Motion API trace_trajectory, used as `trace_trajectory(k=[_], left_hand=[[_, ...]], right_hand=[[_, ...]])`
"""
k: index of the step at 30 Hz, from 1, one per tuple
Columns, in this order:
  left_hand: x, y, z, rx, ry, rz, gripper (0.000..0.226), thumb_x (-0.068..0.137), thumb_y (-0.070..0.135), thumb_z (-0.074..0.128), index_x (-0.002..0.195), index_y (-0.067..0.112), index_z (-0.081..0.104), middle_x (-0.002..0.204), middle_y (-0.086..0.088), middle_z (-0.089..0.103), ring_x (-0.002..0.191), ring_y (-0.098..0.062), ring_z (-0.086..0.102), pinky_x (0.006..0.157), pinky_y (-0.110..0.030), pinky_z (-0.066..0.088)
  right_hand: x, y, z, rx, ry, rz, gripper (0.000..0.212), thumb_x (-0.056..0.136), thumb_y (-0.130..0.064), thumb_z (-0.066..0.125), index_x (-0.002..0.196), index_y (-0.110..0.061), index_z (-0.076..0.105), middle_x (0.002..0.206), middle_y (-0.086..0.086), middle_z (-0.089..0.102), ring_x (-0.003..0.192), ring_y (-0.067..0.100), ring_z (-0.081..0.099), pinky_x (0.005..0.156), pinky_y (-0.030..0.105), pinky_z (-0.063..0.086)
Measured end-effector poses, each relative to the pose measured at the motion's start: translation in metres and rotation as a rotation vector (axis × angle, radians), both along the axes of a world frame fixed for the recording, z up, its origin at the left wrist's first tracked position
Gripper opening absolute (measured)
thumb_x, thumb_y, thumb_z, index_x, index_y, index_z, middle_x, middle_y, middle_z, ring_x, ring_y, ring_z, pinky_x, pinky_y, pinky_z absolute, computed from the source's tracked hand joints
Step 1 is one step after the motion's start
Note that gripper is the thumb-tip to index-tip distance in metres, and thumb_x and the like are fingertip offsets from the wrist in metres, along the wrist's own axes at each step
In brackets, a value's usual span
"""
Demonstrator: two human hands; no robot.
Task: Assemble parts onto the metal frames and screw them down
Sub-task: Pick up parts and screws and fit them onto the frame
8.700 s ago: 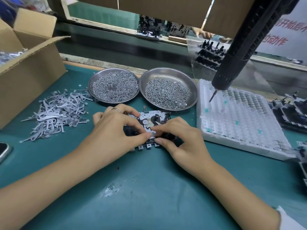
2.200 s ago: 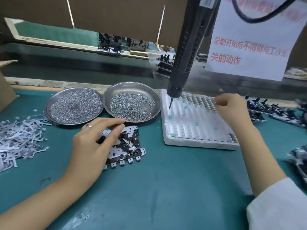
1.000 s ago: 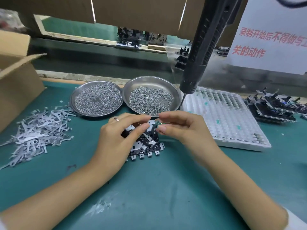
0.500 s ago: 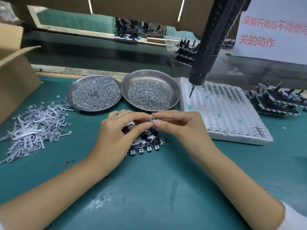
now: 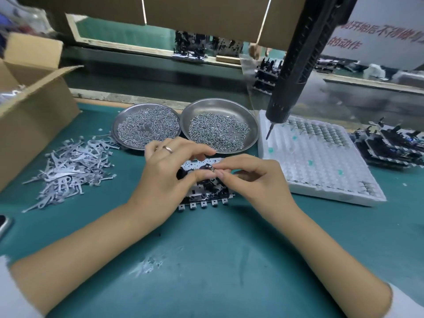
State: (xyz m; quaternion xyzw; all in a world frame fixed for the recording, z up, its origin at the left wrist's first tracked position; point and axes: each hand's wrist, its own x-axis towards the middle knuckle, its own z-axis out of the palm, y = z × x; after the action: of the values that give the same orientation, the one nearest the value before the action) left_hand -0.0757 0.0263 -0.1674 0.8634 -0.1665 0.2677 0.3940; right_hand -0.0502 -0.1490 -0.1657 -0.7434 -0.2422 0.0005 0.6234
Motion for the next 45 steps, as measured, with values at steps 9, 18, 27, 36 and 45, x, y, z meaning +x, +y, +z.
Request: trace_trajectory(k=[9,18,27,36,45], left_hand=[[-0.013,0.031,-0.006,-0.049,0.134,-0.034,0.025,0.077,0.04,0.068,0.101,0.042,0.061,0.098,0.021,0.063,0.096,0.007,0.055,0.095,-0.027,0.036],[-0.015,0.027,-0.011,-0.281,0.192,0.053,0.009,0.092,0.032,0.056,0.092,0.033,0.065,0.091,0.012,0.067,0.088,0.001,0.06,0.084,-0.015,0.043],[-0.021,0.024,-0.008,-0.085,0.107,0.062,0.02,0.092,0.027,0.051,0.092,0.021,0.07,0.091,0.015,0.064,0.089,-0.008,0.058,0.089,-0.044,0.042],[-0.022,0.024,-0.007,0.014,0.128,0.048,0.015,0.084,0.034,0.058,0.094,0.027,0.066,0.088,0.011,0.063,0.086,-0.007,0.056,0.09,-0.039,0.038],[-0.026,0.018,-0.015,0.249,0.16,0.039,0.041,0.072,0.041,0.053,0.103,0.019,0.066,0.095,0.01,0.065,0.09,-0.014,0.058,0.091,-0.027,0.031]], right_hand=[[-0.004,0.014,-0.023,-0.328,-0.483,-0.034,0.011,0.075,-0.01,0.077,0.086,-0.014,0.078,0.086,-0.003,0.072,0.078,0.018,0.053,0.076,0.038,0.047],[-0.001,0.016,-0.03,-0.434,-0.703,-0.037,0.009,0.077,-0.016,0.074,0.084,-0.016,0.079,0.089,-0.005,0.072,0.075,0.022,0.053,0.072,0.048,0.046],[0.0,0.016,-0.029,-0.458,-0.767,-0.024,0.007,0.078,-0.016,0.075,0.084,-0.016,0.078,0.091,-0.005,0.072,0.074,0.025,0.056,0.073,0.045,0.045],[-0.001,0.015,-0.03,-0.48,-0.73,0.041,0.01,0.08,-0.013,0.073,0.088,-0.015,0.078,0.096,-0.001,0.07,0.08,0.024,0.054,0.074,0.045,0.045],[-0.007,0.017,-0.026,-0.342,-0.487,0.027,0.015,0.076,-0.004,0.074,0.09,-0.006,0.077,0.095,0.002,0.072,0.082,0.027,0.056,0.08,0.036,0.048]])
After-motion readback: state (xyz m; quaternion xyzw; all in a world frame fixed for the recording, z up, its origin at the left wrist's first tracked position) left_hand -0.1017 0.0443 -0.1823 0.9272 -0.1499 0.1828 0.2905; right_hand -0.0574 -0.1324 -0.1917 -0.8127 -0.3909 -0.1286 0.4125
